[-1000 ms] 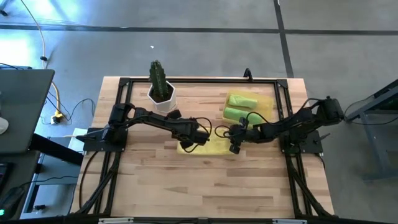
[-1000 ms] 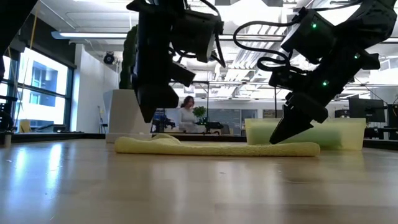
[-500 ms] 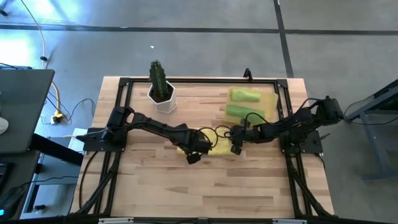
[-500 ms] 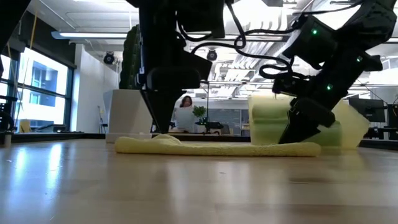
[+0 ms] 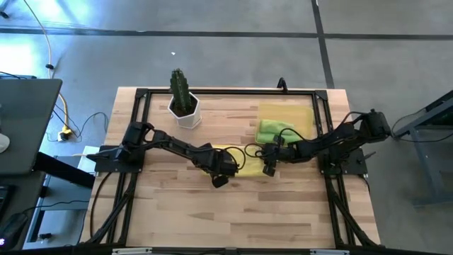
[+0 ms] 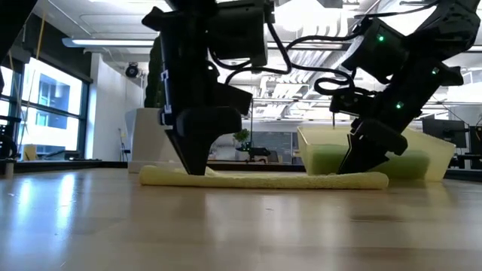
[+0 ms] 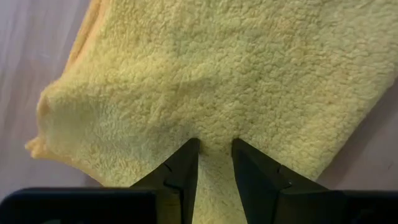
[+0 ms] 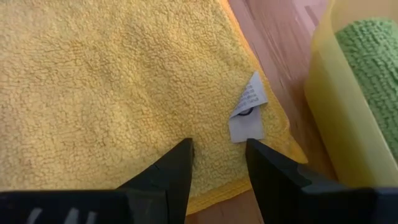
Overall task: Roll microfiber towels into tight, uniform cylinder then place into a basket
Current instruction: Fold the yellow microfiber cloth
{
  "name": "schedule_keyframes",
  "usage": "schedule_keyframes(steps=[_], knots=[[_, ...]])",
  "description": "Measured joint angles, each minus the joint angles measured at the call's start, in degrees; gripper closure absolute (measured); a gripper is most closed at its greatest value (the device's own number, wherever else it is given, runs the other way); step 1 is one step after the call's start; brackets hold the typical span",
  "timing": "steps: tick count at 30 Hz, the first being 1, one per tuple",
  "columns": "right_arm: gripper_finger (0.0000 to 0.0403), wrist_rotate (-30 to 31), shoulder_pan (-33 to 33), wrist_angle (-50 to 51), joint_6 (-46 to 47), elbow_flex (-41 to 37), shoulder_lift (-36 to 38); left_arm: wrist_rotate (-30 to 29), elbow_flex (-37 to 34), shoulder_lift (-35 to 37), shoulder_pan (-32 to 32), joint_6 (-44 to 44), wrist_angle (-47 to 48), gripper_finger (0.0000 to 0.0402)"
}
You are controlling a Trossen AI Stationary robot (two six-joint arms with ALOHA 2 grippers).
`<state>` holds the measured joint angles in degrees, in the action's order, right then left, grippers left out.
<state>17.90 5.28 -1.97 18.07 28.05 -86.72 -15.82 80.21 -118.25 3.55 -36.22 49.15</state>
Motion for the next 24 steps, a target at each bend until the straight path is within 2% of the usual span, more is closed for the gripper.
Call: schedule_keyframes(steps=[4, 12, 18, 24], knots=[[0.0259, 0.06, 0.00, -0.09, -1.12, 0.00, 0.00, 0.01, -1.68, 0.34, 0.00, -2.71, -0.46, 0.0318], [0.0259, 0.04, 0.00, 0.32, -3.50, -0.06, 1.43, 0.93, -1.86, 0.30, 0.64, -2.76, -0.26, 0.0323], [0.0259, 0.43, 0.00, 3.90, -6.55, -0.13, 9.77, 1.13, -1.93, 0.23, 1.14, -2.98, 0.37, 0.0323], [0.0259, -6.42, 1.74, 4.01, -6.59, -0.04, 15.97, 1.29, -1.99, 0.16, 1.68, -1.28, 1.00, 0.0323]])
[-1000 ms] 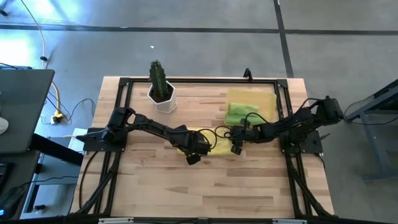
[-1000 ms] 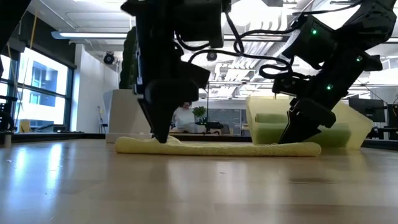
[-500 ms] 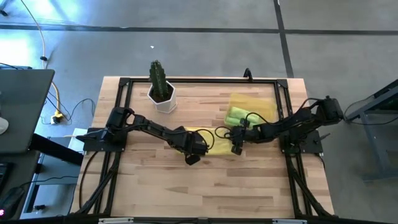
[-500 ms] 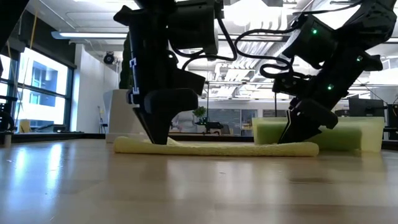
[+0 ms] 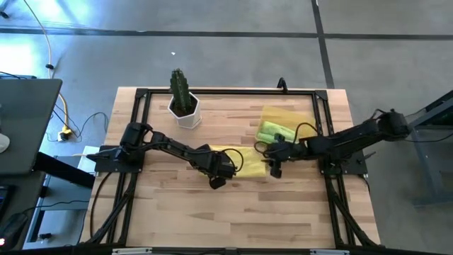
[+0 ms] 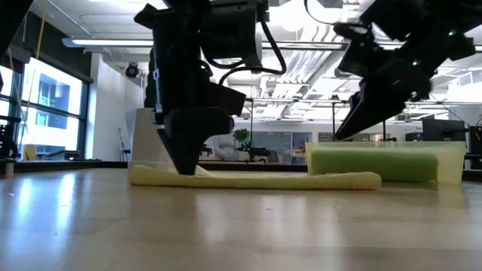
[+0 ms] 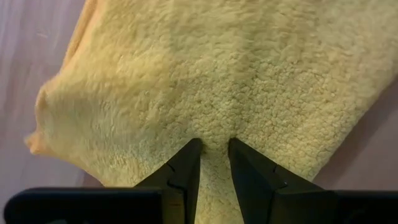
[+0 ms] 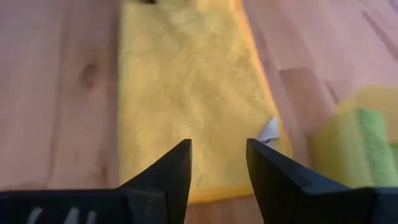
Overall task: Roll microfiber towels into tight, uniform cylinder then place into a basket
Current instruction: Fold the yellow microfiber cloth
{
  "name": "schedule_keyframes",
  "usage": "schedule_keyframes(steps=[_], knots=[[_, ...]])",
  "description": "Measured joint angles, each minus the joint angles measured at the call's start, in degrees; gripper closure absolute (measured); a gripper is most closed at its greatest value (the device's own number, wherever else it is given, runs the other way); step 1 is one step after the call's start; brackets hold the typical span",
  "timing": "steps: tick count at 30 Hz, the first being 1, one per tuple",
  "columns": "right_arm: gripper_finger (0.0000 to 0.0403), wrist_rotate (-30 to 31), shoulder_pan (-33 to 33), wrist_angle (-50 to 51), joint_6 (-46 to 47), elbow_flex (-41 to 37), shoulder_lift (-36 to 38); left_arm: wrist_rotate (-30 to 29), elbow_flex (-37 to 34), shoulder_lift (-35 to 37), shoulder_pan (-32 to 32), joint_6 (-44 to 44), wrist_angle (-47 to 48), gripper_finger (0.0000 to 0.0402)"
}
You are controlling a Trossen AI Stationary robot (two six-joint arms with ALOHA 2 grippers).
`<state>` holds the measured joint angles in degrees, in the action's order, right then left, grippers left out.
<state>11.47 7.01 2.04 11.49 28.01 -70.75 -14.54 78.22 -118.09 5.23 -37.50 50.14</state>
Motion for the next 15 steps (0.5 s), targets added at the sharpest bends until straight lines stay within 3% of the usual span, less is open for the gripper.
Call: schedule_keyframes(steps=[4, 9, 15], knots=[[0.0259, 0.45, 3.01, -0.75, -3.67, 0.00, -1.35, -0.93, -0.05, -0.06, 0.82, 10.40, 0.62, 0.0323], [0.0259, 2.04, 5.52, -6.33, -7.76, 0.08, -7.22, -8.66, -0.18, -0.27, 1.32, 26.41, 1.50, 0.0323], [0.0259, 2.23, 6.59, -6.23, -6.31, 0.09, -13.34, -14.30, -0.58, -0.52, -1.50, 39.15, 1.17, 0.0323]])
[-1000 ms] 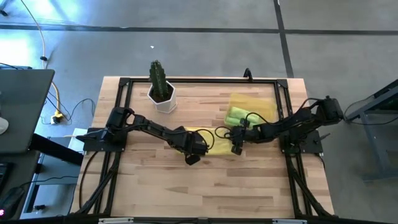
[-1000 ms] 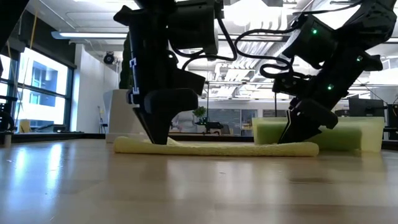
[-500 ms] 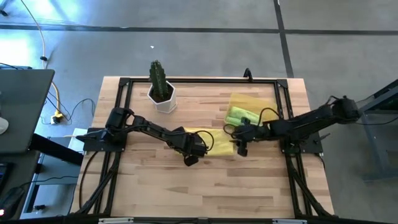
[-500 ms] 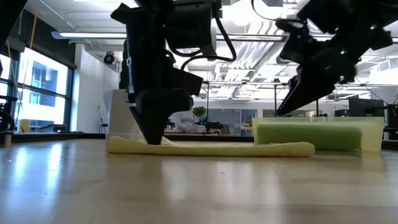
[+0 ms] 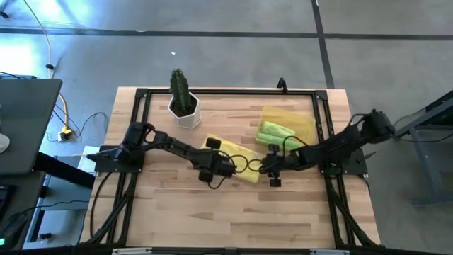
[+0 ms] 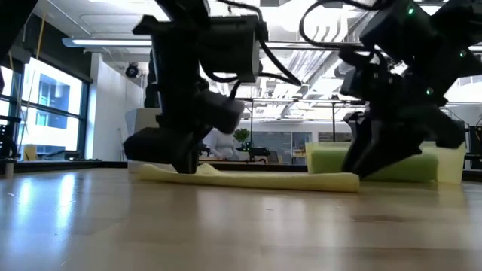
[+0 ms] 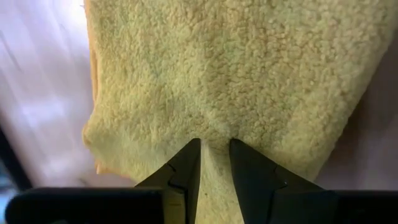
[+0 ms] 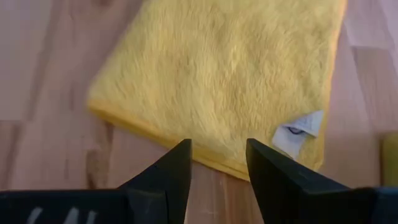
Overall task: Roll microfiber towels into tight, uniform cylinder then place into a basket
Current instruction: Fold the yellow microfiber cloth
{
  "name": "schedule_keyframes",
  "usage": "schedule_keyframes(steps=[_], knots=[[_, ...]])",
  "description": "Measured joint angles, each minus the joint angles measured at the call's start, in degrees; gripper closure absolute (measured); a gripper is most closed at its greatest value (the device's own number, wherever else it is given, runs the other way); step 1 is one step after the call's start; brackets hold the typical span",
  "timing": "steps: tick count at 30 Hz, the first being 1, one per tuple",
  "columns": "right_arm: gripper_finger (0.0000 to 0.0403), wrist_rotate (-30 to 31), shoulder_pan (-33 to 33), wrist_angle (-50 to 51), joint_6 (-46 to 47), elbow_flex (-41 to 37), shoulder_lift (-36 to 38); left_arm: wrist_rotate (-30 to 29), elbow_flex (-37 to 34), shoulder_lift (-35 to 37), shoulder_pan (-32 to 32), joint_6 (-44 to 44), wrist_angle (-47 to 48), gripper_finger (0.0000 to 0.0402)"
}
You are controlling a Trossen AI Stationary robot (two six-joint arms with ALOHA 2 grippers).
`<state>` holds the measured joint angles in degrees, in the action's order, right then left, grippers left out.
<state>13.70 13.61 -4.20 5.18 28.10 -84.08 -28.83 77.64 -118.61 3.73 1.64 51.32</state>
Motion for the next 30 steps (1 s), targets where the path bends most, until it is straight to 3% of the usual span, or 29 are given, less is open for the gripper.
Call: schedule_keyframes(steps=[7, 12, 17, 21, 27, 30], knots=[[0.0259, 1.59, 1.46, -0.52, -0.71, 0.02, -0.93, -5.86, -3.23, 0.13, -5.93, 16.82, -7.75, 0.0323], [0.0259, 2.57, 2.83, -0.70, -2.92, 0.02, -0.91, -7.30, -3.85, 0.20, -8.68, 18.68, -14.79, 0.0323], [0.0259, 8.66, 2.73, -0.27, -9.37, 0.02, -0.73, -8.46, -3.87, 0.09, -9.59, 22.42, -23.58, 0.0323], [0.0259, 12.09, 1.78, 0.65, -10.40, 0.02, -0.69, -4.00, -3.32, 0.64, -8.12, 20.05, -25.98, 0.0323], [0.0259, 10.60, -0.13, 2.95, -10.20, 0.02, -0.69, 13.21, -1.26, 2.21, -3.10, 4.11, -31.95, 0.0323], [0.0259, 8.88, -0.52, 3.13, -10.15, 0.02, -0.69, 17.73, -1.09, 1.96, -0.94, -1.80, -36.68, 0.0323]])
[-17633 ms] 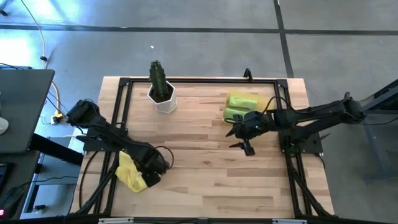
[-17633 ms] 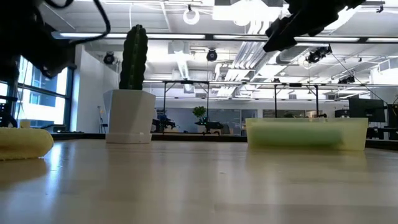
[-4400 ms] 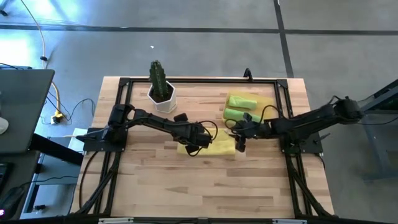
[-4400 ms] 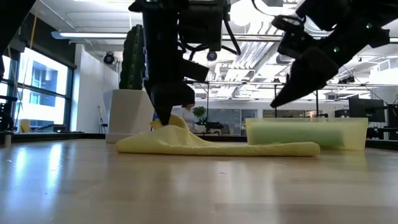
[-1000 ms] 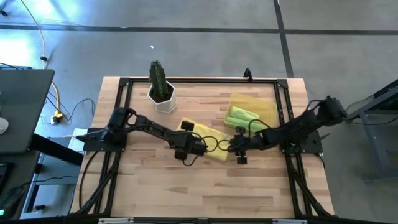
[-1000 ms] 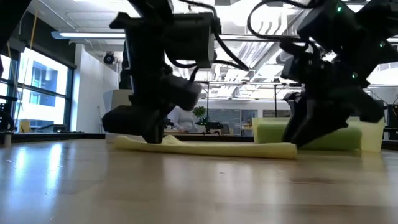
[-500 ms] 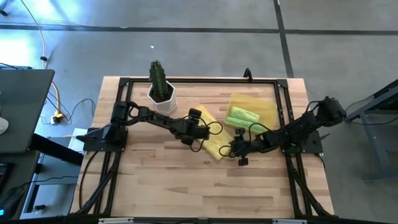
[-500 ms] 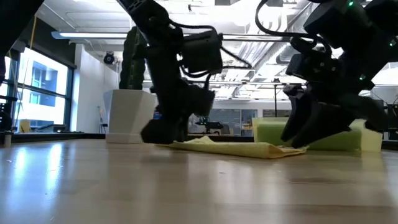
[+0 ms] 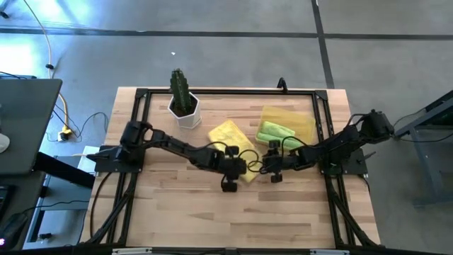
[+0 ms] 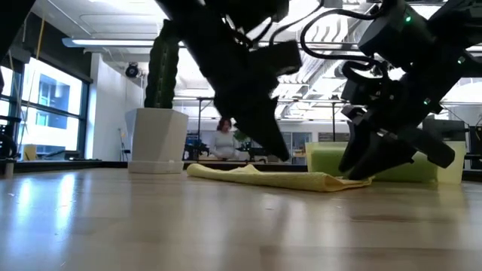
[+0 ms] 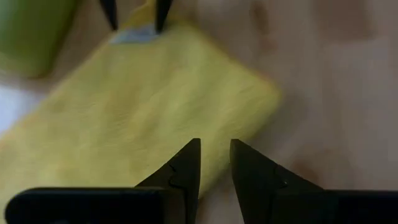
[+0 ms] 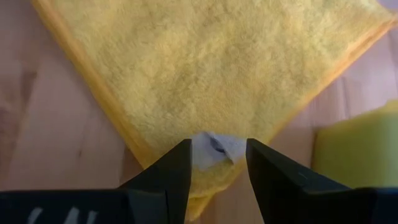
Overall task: Roll microfiber towels into tight, uniform cylinder then place into a basket
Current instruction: Fold the yellow microfiber cloth, then roll the yellow microfiber cloth
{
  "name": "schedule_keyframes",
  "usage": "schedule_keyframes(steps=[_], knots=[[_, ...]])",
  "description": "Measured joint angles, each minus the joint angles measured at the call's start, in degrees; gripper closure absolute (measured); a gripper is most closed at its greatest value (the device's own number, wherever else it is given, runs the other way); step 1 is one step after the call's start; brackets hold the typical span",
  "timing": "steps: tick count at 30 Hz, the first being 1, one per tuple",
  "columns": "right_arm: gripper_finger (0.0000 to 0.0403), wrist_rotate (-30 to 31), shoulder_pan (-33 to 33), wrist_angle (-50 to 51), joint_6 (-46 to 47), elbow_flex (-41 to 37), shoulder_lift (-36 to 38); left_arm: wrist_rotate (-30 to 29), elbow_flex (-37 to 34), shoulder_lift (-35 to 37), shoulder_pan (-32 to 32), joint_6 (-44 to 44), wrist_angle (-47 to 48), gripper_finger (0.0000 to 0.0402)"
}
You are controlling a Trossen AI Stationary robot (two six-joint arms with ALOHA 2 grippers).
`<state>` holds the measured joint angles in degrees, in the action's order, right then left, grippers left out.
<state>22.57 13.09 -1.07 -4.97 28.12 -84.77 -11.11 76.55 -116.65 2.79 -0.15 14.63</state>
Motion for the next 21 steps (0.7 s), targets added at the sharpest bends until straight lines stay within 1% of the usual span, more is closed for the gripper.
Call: schedule_keyframes(steps=[6, 11, 15, 21], knots=[[0.0259, -3.71, 0.56, -0.67, 3.73, 0.00, -0.02, -2.35, 0.05, -3.77, 2.94, -7.57, -4.92, 0.0323], [0.0259, -4.14, 2.05, -0.86, 5.11, 0.00, -0.02, -3.55, 0.28, -6.52, 4.28, -12.96, -4.14, 0.0323], [0.0259, -4.14, 2.94, -0.89, 5.07, 0.00, -0.02, -2.24, 0.49, -6.38, 5.94, -12.78, -0.69, 0.0323], [0.0259, -4.38, 3.66, -1.71, 5.03, 0.00, -0.02, 0.86, 0.28, -3.33, 8.51, -6.62, 8.70, 0.0324]])
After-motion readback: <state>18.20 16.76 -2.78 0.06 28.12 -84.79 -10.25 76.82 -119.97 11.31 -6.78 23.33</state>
